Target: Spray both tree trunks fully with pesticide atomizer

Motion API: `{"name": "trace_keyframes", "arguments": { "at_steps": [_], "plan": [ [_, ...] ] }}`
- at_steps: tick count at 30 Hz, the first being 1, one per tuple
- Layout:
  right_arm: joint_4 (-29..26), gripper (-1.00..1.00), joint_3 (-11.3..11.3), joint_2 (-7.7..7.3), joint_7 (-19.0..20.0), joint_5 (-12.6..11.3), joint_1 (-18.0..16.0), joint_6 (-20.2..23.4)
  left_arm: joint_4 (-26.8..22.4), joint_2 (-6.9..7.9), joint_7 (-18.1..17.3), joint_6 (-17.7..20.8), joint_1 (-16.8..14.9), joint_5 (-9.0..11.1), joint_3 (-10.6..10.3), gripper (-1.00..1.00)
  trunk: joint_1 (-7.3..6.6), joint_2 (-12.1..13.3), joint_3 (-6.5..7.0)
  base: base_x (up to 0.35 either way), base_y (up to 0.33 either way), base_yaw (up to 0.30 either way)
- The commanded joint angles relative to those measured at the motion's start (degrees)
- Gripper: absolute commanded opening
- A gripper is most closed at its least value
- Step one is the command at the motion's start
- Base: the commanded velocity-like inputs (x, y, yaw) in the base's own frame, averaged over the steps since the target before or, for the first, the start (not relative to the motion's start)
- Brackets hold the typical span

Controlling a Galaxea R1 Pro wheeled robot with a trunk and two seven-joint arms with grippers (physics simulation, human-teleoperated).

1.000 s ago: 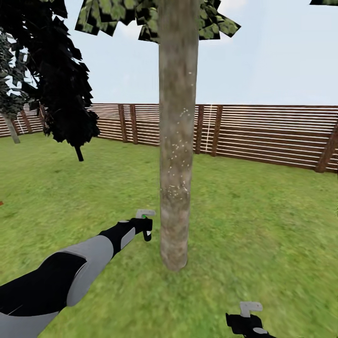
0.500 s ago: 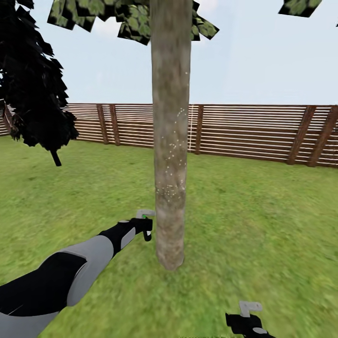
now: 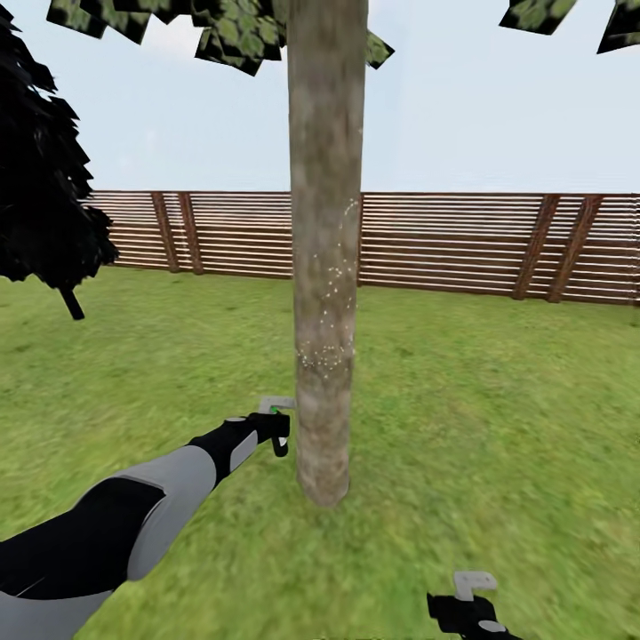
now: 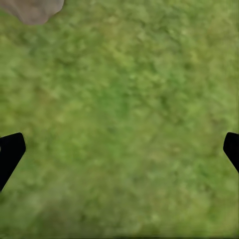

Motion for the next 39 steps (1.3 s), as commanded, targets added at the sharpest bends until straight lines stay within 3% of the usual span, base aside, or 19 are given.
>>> {"name": "trace_keyframes", "arguments": {
  "at_steps": [1, 15, 22, 39],
  "plan": [
    [0.24, 1.00, 0.48, 0.04, -0.03, -0.40, -0.10, -0.35, -0.11, 0.02, -0.16, 0.33, -0.02, 0.61, -0.43, -1.00, 0.01, -0.08, -0.17, 0.000, 0.316, -0.191],
    [0.25, 1.00, 0.48, 0.04, -0.03, -0.40, -0.11, -0.35, -0.09, 0.00, -0.16, 0.27, -0.04, 0.61, -0.42, -1.00, 0.01, -0.08, -1.27, 0.000, 0.059, -0.182],
    [0.29, 1.00, 0.54, 0.07, -0.03, -0.40, -0.10, -0.35, -0.11, 0.00, -0.16, 0.30, -0.02, 0.61, -0.42, -1.00, 0.01, -0.08, -1.54, 0.000, 0.313, -0.038],
    [0.32, 1.00, 0.57, 0.10, 0.06, -0.39, -0.10, -0.35, -0.11, 0.00, -0.16, 0.36, -0.02, 0.61, -0.45, -1.00, 0.01, -0.08, -1.76, 0.000, 0.348, -0.203]
  ]
}}
